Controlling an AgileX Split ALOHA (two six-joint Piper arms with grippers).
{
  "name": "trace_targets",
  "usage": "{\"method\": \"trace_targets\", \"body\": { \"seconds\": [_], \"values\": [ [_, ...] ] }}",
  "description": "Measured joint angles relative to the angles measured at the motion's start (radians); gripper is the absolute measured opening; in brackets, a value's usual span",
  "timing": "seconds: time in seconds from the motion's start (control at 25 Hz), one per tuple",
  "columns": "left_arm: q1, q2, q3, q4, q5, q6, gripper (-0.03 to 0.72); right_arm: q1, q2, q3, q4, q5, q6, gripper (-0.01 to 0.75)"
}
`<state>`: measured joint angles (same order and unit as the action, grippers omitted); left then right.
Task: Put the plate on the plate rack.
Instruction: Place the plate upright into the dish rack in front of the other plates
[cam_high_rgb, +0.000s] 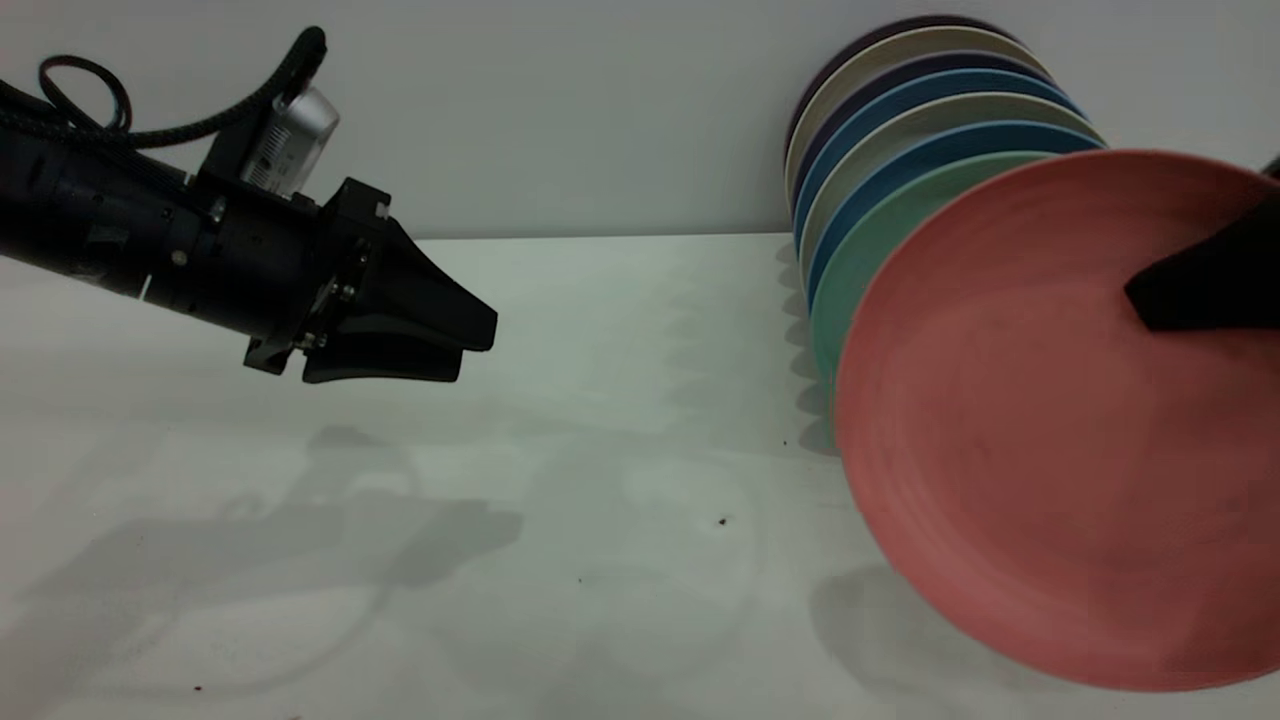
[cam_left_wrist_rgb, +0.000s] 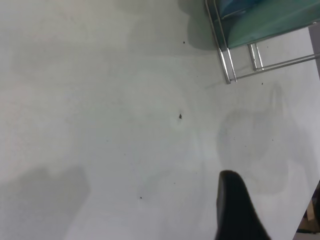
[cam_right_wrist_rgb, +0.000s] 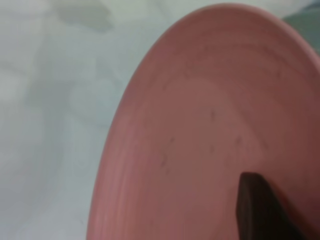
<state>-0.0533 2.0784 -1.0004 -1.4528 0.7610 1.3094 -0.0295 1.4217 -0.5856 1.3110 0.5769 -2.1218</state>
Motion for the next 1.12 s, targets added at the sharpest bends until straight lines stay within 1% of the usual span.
{"method": "trace_targets", "body": {
  "seconds": [0.36, 0.56, 0.64, 0.72, 0.88, 0.96, 1.12],
  "values": [
    [0.0, 0.0, 0.0, 0.002, -0.002, 0.0, 0.418, 0.0, 0.0, -0.213, -0.32, 0.028, 0.0, 0.184],
    [0.0, 0.0, 0.0, 0.002, -0.007, 0.0, 0.418, 0.003, 0.001, -0.268, -0.456, 0.051, 0.0, 0.184],
    [0.0, 0.0, 0.0, 0.002, -0.009, 0.0, 0.418, 0.02, 0.011, -0.279, -0.494, 0.054, 0.0, 0.184],
    [0.0, 0.0, 0.0, 0.002, -0.014, 0.0, 0.418, 0.055, 0.029, -0.29, -0.522, 0.054, -0.001, 0.184],
    [0.0, 0.0, 0.0, 0.003, -0.015, 0.0, 0.418, 0.141, 0.083, -0.319, -0.593, 0.01, -0.001, 0.184],
    [0.0, 0.0, 0.0, 0.003, -0.015, 0.0, 0.418, 0.169, 0.104, -0.336, -0.625, -0.012, -0.001, 0.184],
    [0.0, 0.0, 0.0, 0.003, -0.017, 0.0, 0.418, 0.179, 0.121, -0.374, -0.645, -0.022, -0.001, 0.184]
  ]
}}
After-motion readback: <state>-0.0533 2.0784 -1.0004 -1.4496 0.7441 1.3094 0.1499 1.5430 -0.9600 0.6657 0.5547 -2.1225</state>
